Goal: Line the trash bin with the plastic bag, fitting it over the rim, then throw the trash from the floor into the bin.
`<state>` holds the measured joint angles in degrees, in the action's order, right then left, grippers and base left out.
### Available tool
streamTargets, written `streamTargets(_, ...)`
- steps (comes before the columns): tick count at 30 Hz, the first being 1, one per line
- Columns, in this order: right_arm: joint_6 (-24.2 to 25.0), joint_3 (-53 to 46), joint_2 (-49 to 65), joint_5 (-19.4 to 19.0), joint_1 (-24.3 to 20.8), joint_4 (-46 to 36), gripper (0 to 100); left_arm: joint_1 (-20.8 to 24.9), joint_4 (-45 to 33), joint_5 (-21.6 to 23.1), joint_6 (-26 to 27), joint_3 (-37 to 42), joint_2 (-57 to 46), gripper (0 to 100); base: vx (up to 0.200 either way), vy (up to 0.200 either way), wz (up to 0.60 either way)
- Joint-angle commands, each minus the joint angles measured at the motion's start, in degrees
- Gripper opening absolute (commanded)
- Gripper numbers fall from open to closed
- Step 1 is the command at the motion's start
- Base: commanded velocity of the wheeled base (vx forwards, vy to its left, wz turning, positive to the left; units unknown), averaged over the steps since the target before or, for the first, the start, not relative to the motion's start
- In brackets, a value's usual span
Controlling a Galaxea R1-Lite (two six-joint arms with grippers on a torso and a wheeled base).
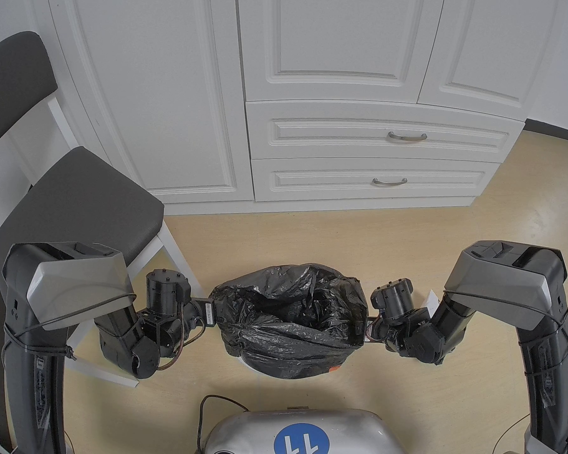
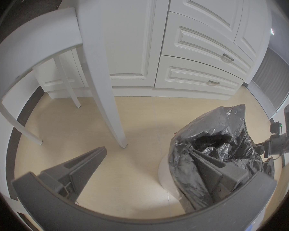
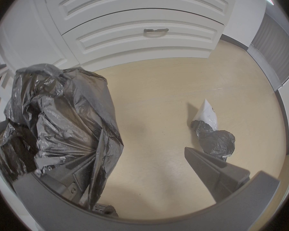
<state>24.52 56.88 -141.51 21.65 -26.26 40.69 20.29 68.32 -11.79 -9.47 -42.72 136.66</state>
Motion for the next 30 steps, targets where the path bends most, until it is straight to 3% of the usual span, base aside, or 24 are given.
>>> streamTargets(1, -1.8, -2.4, 1.1, -0.2, -0.4, 0.1, 100, -0.4, -0.2, 0.5, 0.9, 1.9, -2.0, 100, 0.000, 0.000, 0.00)
streamTargets(13, -6.2, -11.6, 10.6, -2.0, -4.2, 2.1, 100, -1.7, -0.6, 6.1, 4.9, 8.2, -9.3, 100, 0.000, 0.000, 0.00)
streamTargets(19, -9.0, -15.4, 15.0, -1.9, -5.3, 6.0, 100, 0.6, 0.2, 7.5, 4.7, 11.0, -13.8, 100, 0.000, 0.000, 0.00)
streamTargets(20, -10.1, -17.0, 16.4, -1.6, -6.4, 8.2, 100, 3.1, -0.6, 8.1, 4.5, 12.5, -17.4, 100, 0.000, 0.000, 0.00)
streamTargets(24, -10.9, -18.4, 16.7, -1.5, -8.0, 11.4, 100, 10.5, -0.9, 6.4, 3.9, 13.4, -17.0, 100, 0.000, 0.000, 0.00)
streamTargets(30, -11.1, -18.8, 15.9, -1.2, -8.6, 11.6, 100, 14.1, -0.8, -0.4, 3.9, 11.0, -11.0, 100, 0.000, 0.000, 0.00)
